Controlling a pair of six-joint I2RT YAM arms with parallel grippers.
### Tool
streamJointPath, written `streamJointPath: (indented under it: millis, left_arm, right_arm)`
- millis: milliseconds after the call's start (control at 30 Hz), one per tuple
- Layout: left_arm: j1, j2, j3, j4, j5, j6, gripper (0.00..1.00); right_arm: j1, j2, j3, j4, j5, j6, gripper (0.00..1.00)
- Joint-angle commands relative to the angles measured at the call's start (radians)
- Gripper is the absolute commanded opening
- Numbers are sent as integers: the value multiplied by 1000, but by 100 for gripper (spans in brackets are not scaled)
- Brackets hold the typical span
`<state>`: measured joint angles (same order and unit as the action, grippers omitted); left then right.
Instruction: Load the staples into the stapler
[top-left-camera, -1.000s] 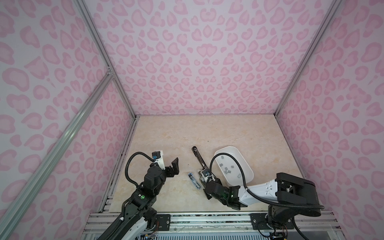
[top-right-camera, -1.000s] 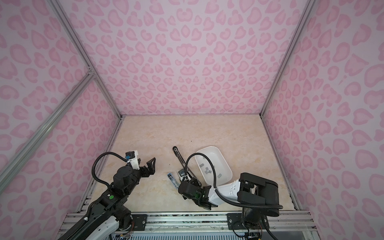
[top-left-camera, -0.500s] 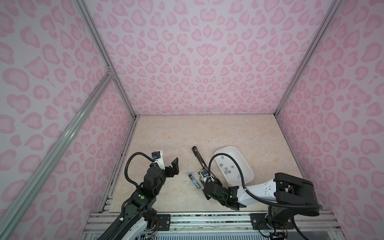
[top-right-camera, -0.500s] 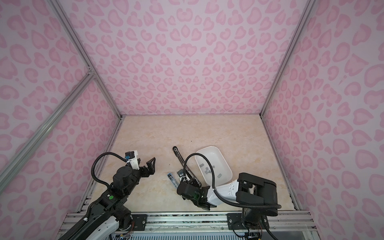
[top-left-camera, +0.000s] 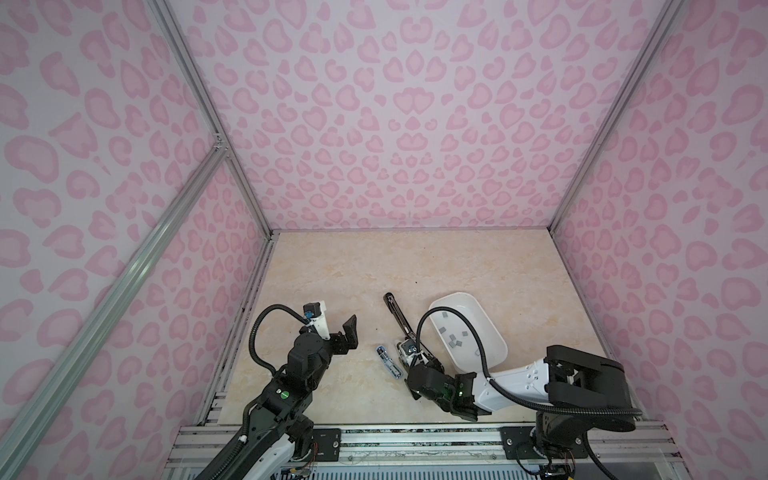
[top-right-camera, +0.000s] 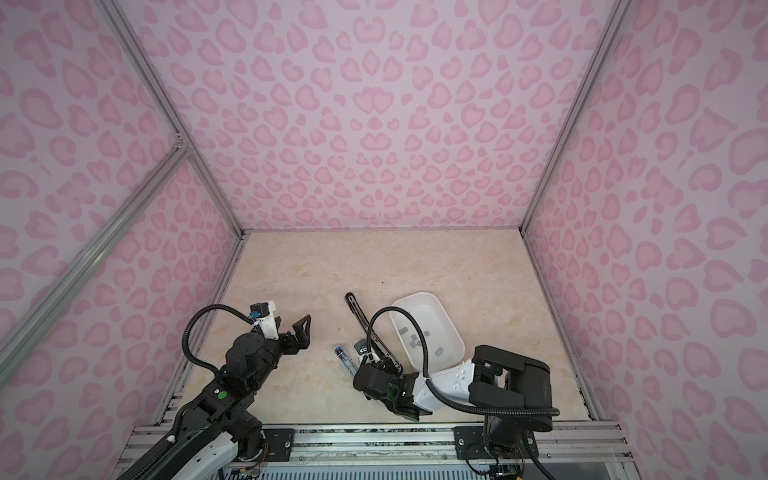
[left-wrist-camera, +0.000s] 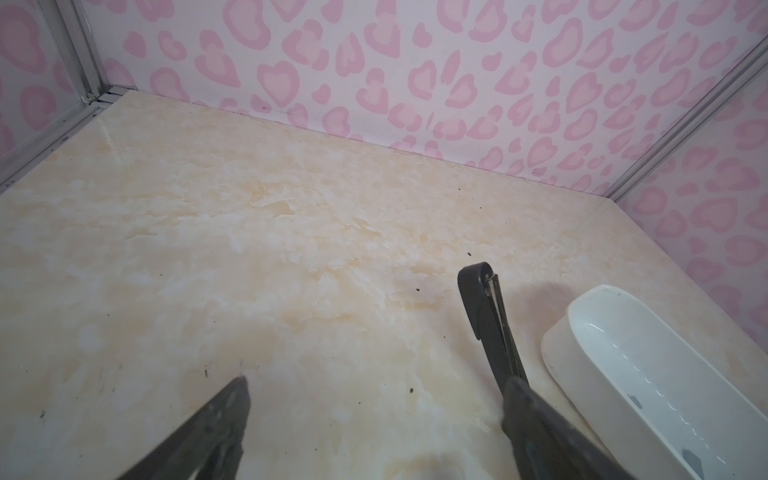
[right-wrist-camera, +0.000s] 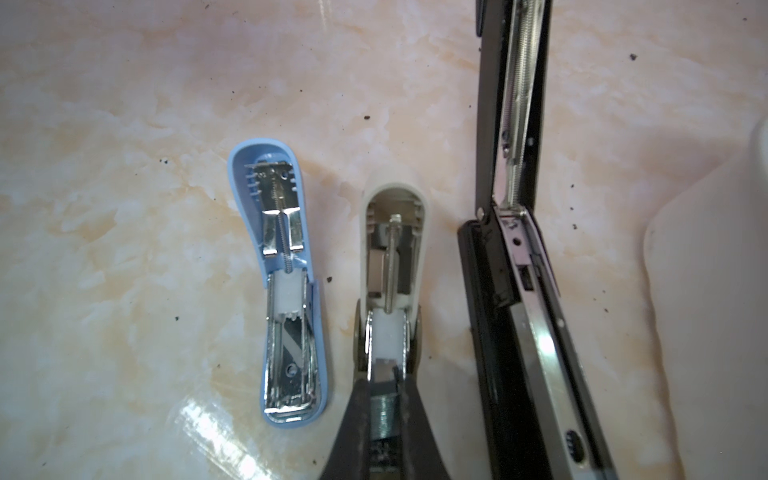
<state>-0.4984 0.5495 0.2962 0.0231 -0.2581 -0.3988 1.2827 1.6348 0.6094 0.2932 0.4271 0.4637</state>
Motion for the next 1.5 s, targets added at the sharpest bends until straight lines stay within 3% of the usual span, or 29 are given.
streamJointPath:
  millis: [0, 967, 1467]
  left_arm:
    - [1, -2, 5, 24, -2, 4, 96]
    - [1, -2, 3, 26, -1, 4, 96]
    - [1, -1, 6, 25, -2, 4, 96]
  right_arm:
    - [1, 8, 0, -5, 19, 7, 4]
    - [22, 10, 8, -58, 61, 30, 4]
    - [28, -69, -6, -60, 66, 13, 32]
